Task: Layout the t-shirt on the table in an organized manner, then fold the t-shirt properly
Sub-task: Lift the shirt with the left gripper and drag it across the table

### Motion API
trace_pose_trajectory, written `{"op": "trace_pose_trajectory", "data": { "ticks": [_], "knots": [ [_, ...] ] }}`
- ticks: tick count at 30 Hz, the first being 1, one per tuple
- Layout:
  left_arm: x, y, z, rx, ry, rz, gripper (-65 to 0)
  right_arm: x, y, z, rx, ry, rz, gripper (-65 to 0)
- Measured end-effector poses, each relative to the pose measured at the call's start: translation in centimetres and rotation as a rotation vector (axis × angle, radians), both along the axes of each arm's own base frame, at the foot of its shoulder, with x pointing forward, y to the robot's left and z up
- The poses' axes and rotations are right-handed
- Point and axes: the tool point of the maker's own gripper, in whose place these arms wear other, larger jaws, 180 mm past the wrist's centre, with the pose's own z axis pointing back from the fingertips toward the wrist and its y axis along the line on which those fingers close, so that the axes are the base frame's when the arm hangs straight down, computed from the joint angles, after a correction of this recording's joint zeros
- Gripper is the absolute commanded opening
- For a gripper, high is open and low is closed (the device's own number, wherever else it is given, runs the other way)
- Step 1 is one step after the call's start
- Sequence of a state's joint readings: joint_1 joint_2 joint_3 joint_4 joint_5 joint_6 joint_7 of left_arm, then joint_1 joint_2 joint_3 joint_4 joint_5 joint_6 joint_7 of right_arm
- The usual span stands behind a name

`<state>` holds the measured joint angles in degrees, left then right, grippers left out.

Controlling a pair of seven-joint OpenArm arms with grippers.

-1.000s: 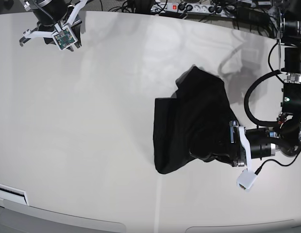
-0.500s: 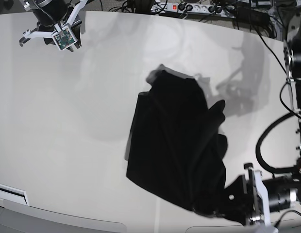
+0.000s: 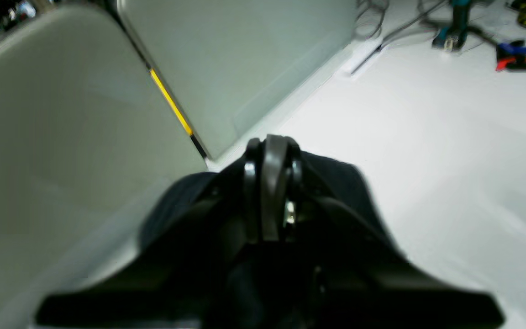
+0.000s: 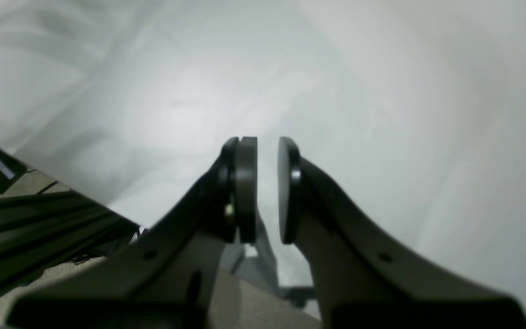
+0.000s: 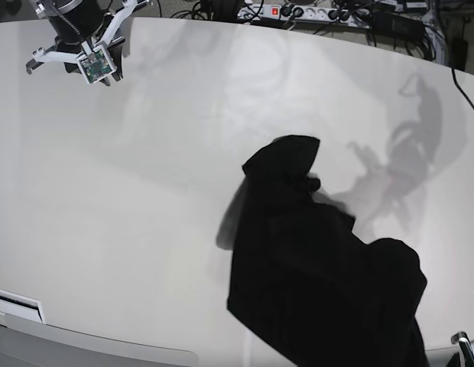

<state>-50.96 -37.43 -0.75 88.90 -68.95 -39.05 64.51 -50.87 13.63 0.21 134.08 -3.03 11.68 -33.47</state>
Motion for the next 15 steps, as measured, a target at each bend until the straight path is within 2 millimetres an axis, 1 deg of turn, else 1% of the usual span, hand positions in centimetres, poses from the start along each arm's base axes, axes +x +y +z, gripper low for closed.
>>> {"op": "trace_pose_trajectory", "data": {
  "ticks": [2, 4, 6, 8, 10, 12, 13, 15],
  "knots": [
    [-0.3, -0.4, -2.6, 0.006, 0.062, -0.01, -65.0, 0.5, 0.0, 0.2, 0.001, -0.014, -0.002, -54.3],
    [-0.8, -1.0, -6.2, 0.03, 0.149, -0.024, -65.0, 0.6, 0.0, 0.2, 0.0, -0.018, -0.002, -54.3],
    [-1.7, -1.7, -9.8, 0.059, 0.236, -0.047, -65.0, 0.5, 0.0, 0.2, 0.0, -0.016, -0.002, -54.3],
    [-2.7, -2.8, -12.6, 0.086, 0.306, -0.082, -65.0, 0.5, 0.0, 0.2, 0.0, -0.017, -0.002, -54.3],
    [-3.6, -3.7, -14.6, 0.113, 0.357, -0.115, -65.0, 0.5, 0.0, 0.2, 0.0, -0.017, -0.002, -54.3],
    [-4.2, -4.5, -15.8, 0.133, 0.386, -0.144, -65.0, 0.5, 0.0, 0.2, 0.0, -0.017, -0.002, -54.3],
    [-4.6, -4.9, -16.2, 0.135, 0.398, -0.161, -65.0, 0.5, 0.0, 0.2, -0.001, -0.017, -0.002, -54.3],
    [-5.2, -5.7, -16.2, 0.116, 0.411, -0.201, -65.0, 0.5, 0.0, 0.2, -0.001, -0.017, -0.001, -54.3]
  ]
}}
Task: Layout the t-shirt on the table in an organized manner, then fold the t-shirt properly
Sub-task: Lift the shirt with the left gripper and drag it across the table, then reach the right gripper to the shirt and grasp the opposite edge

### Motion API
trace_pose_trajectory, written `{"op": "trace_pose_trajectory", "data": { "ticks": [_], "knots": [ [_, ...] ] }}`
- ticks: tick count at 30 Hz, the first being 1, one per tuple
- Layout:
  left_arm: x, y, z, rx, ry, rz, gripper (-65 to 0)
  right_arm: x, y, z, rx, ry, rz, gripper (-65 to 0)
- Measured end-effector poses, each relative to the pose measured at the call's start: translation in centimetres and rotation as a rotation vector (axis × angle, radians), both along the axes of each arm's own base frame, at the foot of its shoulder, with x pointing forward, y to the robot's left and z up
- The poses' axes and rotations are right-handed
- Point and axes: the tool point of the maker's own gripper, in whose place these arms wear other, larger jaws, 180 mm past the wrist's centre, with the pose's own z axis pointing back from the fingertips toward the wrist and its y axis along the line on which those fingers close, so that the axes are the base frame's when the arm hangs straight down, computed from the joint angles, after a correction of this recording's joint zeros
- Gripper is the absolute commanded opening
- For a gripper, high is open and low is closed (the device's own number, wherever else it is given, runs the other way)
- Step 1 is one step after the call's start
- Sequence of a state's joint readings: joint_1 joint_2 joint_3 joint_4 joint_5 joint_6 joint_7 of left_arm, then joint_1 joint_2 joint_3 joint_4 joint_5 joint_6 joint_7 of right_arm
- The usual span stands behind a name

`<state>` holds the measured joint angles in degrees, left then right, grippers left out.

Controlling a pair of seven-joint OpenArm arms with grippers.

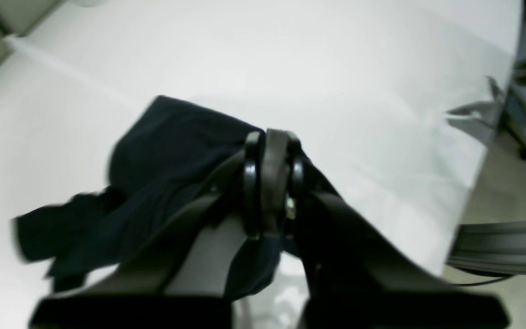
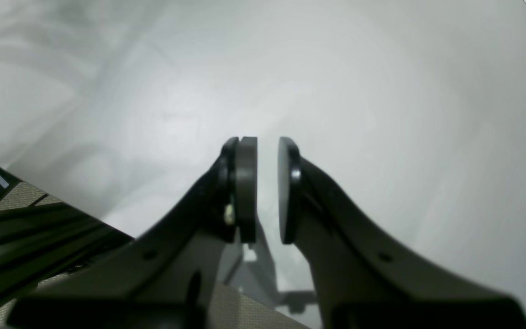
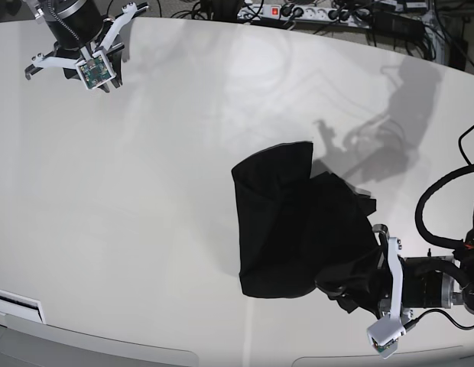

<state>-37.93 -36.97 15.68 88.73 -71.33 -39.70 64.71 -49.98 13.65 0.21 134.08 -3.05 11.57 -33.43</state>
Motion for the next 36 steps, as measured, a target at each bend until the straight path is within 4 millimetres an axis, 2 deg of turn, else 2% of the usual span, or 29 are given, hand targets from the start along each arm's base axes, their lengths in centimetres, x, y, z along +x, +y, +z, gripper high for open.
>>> {"op": "trace_pose_trajectory", "data": {
  "ticks": [4, 7, 10, 12, 14, 16, 17, 23, 26, 29, 32, 36],
  "knots": [
    [-1.2, -1.7, 1.0, -0.089, 0.05, -0.06, -65.0, 0.0, 0.0, 0.0, 0.0, 0.0, 0.0, -54.3],
    [-1.0, -2.2, 1.8, -0.12, 0.039, -0.068, -65.0, 0.0, 0.0, 0.0, 0.0, 0.001, 0.0, -54.3],
    [1.1, -0.1, 2.8, -0.04, -0.051, 0.011, -65.0, 0.0, 0.0, 0.0, 0.0, 0.0, 0.0, -54.2],
    [2.7, 1.8, 4.7, -0.012, -0.13, 0.08, -65.0, 0.0, 0.0, 0.0, 0.001, -0.001, 0.0, -51.9],
    [3.7, 3.9, 6.7, -0.006, -0.195, 0.141, -65.0, 0.2, 0.9, 0.1, 0.06, 0.002, 0.008, -42.4],
    [4.0, 5.5, 7.5, 0.0, -0.218, 0.177, -65.0, 0.8, 2.4, 0.6, 0.14, -0.008, 0.052, -31.9],
    [4.0, 6.1, 7.4, 0.009, -0.211, 0.189, -65.0, 1.3, 2.9, 1.0, 0.174, -0.023, 0.063, -29.5],
    [4.5, 8.2, 4.8, 0.011, -0.116, 0.249, -65.0, 5.1, 5.1, 3.2, 0.321, -0.132, 0.109, -29.1],
    [4.7, 9.1, 2.9, -0.014, -0.042, 0.286, -65.0, 6.4, 6.7, 1.1, 0.349, -0.094, 0.166, -29.1],
    [4.8, 9.9, 1.3, -0.018, 0.014, 0.313, -65.0, 7.3, 9.2, -1.4, 0.375, -0.038, 0.227, -29.1],
    [5.1, 10.3, 1.3, -0.028, 0.021, 0.329, -65.0, 8.4, 11.2, -4.3, 0.368, 0.032, 0.27, -29.1],
    [5.2, 10.9, 0.8, -0.035, 0.043, 0.349, -65.0, 11.2, 12.6, -6.5, 0.318, 0.053, 0.273, -29.1]
  ]
}}
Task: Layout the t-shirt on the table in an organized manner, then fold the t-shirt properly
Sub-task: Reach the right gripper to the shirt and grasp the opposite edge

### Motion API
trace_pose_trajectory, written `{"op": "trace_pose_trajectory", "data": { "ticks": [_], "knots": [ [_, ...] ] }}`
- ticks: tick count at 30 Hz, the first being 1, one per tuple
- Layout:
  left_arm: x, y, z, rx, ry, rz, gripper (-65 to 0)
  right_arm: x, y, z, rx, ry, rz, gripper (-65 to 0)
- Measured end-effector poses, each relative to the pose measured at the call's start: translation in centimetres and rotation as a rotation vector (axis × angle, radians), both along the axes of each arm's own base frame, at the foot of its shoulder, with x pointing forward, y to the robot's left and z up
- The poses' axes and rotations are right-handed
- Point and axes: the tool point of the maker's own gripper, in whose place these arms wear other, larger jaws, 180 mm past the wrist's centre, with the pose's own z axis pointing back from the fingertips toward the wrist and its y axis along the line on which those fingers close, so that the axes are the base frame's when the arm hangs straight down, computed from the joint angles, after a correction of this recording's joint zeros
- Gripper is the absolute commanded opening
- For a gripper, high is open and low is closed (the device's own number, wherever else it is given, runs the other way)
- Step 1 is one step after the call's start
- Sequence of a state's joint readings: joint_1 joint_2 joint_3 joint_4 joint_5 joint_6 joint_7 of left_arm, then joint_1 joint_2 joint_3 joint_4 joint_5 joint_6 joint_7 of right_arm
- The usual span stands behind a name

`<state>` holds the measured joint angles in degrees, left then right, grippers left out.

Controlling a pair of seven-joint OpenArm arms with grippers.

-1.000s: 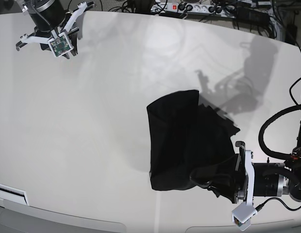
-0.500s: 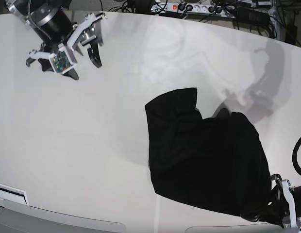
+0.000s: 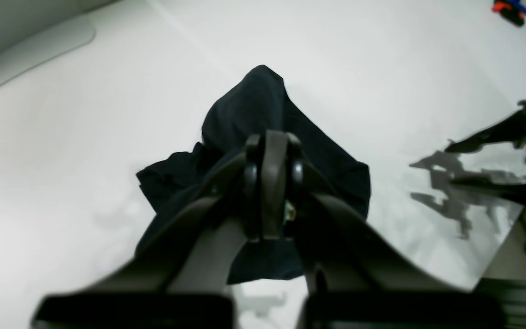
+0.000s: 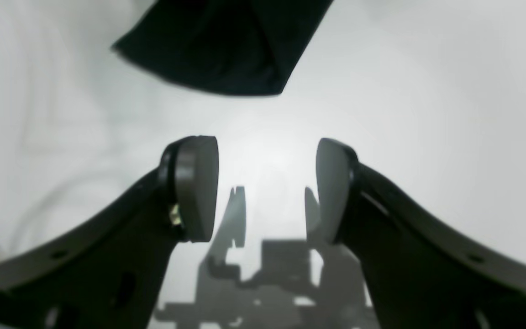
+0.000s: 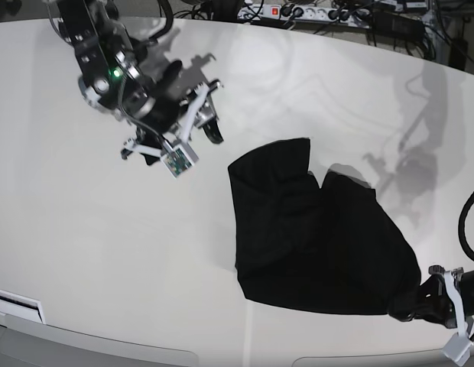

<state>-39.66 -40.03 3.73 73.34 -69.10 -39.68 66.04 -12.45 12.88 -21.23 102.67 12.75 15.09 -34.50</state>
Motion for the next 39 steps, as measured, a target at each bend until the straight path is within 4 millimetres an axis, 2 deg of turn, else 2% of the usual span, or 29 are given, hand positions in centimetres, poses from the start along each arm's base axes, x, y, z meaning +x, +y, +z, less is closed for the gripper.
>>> {"op": "trace_pose_trajectory", "data": {
  "ticks": [7, 10, 15, 18, 22, 28, 31, 32, 35, 39],
  "knots": [
    [0.0, 0.1, -0.2, -0.001, 0.006, 0.004, -65.0, 2.5, 4.3, -4.1, 0.038, 0.12, 0.029, -29.1],
    [0.0, 0.2, -0.3, 0.008, 0.006, 0.007, -65.0, 3.6, 5.1, -5.6, 0.033, 0.165, 0.026, -29.1],
    [0.0, 0.2, -0.3, 0.008, 0.006, 0.006, -65.0, 5.0, 6.2, -5.8, 0.06, 0.162, 0.009, -29.1],
    [0.0, 0.2, -0.3, 0.009, 0.007, 0.007, -65.0, 6.0, 5.5, -5.8, 0.036, 0.149, -0.065, -29.2],
    [0.0, 0.3, -0.4, 0.011, 0.007, 0.007, -65.0, 6.2, 5.7, -5.8, 0.051, 0.131, -0.047, -29.9],
    [0.0, 0.3, -0.5, 0.011, 0.01, 0.008, -65.0, 6.5, 4.4, -8.3, 0.021, 0.106, -0.12, -38.7],
    [-0.1, 0.3, -0.8, 0.013, 0.016, 0.008, -65.0, 5.8, 5.1, -9.1, 0.046, 0.119, -0.064, -42.4],
    [-0.2, 0.2, -0.8, 0.009, 0.017, 0.007, -65.0, 5.7, 5.3, -9.1, 0.056, 0.116, -0.056, -46.1],
    [-0.3, 0.2, -0.9, 0.007, 0.02, 0.006, -65.0, 5.8, 4.9, -9.2, 0.023, 0.088, -0.04, -65.0],
    [-0.3, 0.4, -1.0, 0.011, 0.022, 0.009, -65.0, 8.0, 3.3, -8.4, -0.15, 0.04, -0.011, -65.0]
  ]
}}
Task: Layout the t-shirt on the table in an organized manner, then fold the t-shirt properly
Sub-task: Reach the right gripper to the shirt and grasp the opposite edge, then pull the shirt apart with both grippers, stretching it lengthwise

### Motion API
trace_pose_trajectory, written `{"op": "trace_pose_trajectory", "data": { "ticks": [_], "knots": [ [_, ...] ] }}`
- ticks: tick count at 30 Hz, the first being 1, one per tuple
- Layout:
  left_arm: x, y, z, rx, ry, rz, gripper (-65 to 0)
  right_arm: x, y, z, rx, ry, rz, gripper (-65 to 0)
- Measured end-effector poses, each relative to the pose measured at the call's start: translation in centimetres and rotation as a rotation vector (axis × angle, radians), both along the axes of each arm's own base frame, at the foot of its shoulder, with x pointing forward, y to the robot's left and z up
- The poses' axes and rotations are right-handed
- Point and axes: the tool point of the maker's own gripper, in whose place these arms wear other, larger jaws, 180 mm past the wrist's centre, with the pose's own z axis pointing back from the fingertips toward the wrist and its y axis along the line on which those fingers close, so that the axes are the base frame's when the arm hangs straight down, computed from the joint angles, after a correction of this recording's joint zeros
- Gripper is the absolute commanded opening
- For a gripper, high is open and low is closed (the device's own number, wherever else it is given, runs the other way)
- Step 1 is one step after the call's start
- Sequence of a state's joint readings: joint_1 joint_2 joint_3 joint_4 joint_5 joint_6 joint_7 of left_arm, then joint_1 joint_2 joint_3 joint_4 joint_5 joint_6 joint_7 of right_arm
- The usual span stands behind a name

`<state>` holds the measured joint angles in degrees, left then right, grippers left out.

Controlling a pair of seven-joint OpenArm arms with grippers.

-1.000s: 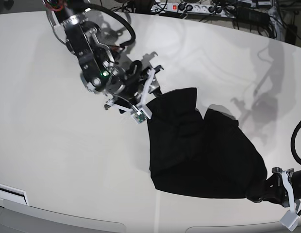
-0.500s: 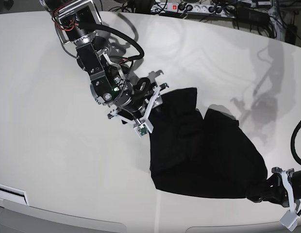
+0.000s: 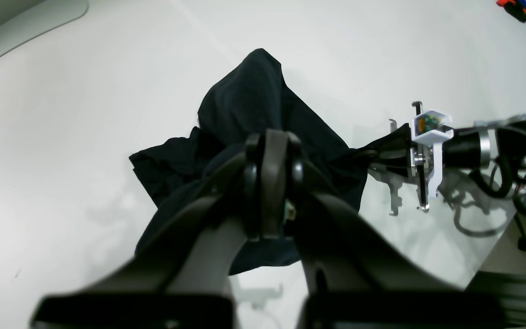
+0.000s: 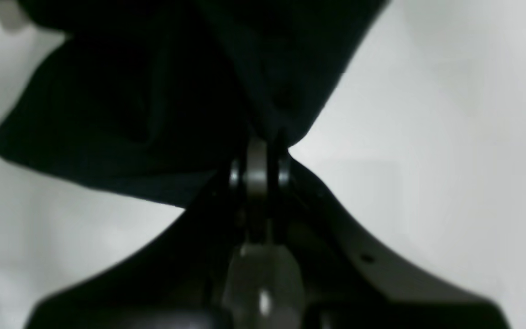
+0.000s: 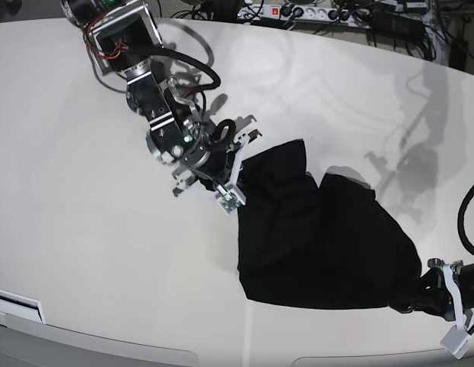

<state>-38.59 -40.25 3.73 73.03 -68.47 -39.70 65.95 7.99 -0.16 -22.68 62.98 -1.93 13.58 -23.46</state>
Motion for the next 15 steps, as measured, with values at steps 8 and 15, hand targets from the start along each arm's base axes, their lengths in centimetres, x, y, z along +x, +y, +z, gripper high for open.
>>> {"op": "trace_pose_trajectory", "data": {
  "ticks": [8, 15],
  "knots": [
    [0.6, 2.2, 2.1, 0.038, -0.048, 0.038, -65.0, 5.1, -9.4, 10.1, -0.264, -0.25, -0.157, -65.0],
    [1.2, 2.3, 4.7, 0.029, -0.098, 0.033, -65.0, 5.7, -12.2, 18.8, -0.313, -0.455, -0.161, -65.0]
  ]
}}
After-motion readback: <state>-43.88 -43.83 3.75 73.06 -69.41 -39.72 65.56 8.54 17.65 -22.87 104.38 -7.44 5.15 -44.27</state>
